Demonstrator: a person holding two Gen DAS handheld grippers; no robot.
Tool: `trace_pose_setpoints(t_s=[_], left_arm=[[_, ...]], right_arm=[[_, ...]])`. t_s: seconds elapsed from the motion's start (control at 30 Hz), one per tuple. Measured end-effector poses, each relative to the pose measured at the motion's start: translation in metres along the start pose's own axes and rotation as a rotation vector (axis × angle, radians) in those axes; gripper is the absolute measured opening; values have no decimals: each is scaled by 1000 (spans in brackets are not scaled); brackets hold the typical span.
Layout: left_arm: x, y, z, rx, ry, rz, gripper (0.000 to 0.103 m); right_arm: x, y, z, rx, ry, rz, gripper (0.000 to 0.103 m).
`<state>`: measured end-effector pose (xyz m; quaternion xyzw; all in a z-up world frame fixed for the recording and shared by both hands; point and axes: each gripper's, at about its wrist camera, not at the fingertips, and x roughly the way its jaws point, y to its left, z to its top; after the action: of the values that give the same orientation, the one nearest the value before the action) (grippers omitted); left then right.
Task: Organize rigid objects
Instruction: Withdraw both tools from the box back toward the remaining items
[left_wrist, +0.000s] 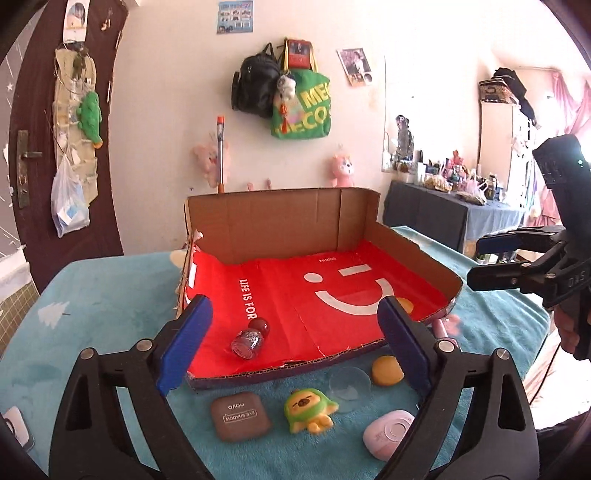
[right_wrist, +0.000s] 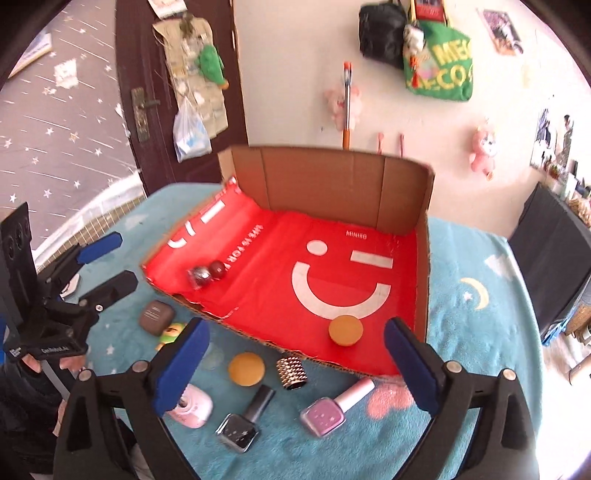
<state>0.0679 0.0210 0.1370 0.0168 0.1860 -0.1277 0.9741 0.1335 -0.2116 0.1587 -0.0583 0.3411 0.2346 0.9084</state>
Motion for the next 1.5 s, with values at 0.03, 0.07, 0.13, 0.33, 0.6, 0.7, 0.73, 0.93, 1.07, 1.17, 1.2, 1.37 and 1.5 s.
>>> trace_pose_setpoints(t_s=[0.03, 0.07, 0.13, 0.33, 0.6, 0.7, 0.73, 0.93, 1.07, 1.17, 1.2, 1.37, 1.5], left_arm=[[-8, -3, -2, -1, -15, 9, 92], [-14, -6, -4, -4, -26, 13, 93], [-27, -9, -10, -30, -42, 9, 98], [-46, -20, -34, -66, -66, 24, 99], [-39, -34, -84, -87, 7, 73, 99], [-31, -33, -95, -97, 57, 65, 99], [-29, -33, -98, -101, 69, 64, 99], [-16, -36, -103, -123, 129, 30, 99], [-1, -45, -97, -121, 167, -16, 99], [15, -54, -93, -112, 219, -44, 99], [21, -56, -93, -111, 247, -45, 99], [39, -57, -102, -96, 345, -7, 99], [30, -47, -105, -69, 323, 20, 99]], right_arm=[[-10, 4, -5, -4, -30, -8, 103], [-19, 9, -12, -6, -62, -19, 103], [-36, 17, -24, -5, -120, -44, 103], [-63, 36, -71, 14, -230, -154, 103], [-36, 40, -132, 104, -236, -212, 103], [-21, 35, -144, 153, -194, -197, 103], [-17, 33, -146, 163, -184, -187, 103], [-7, 24, -154, 187, -161, -195, 103], [-8, 14, -157, 201, -160, -226, 103], [-11, 4, -158, 222, -161, -247, 103], [-13, 1, -159, 231, -162, -251, 103], [-13, -8, -160, 247, -155, -267, 103], [-5, -2, -155, 232, -149, -222, 103]])
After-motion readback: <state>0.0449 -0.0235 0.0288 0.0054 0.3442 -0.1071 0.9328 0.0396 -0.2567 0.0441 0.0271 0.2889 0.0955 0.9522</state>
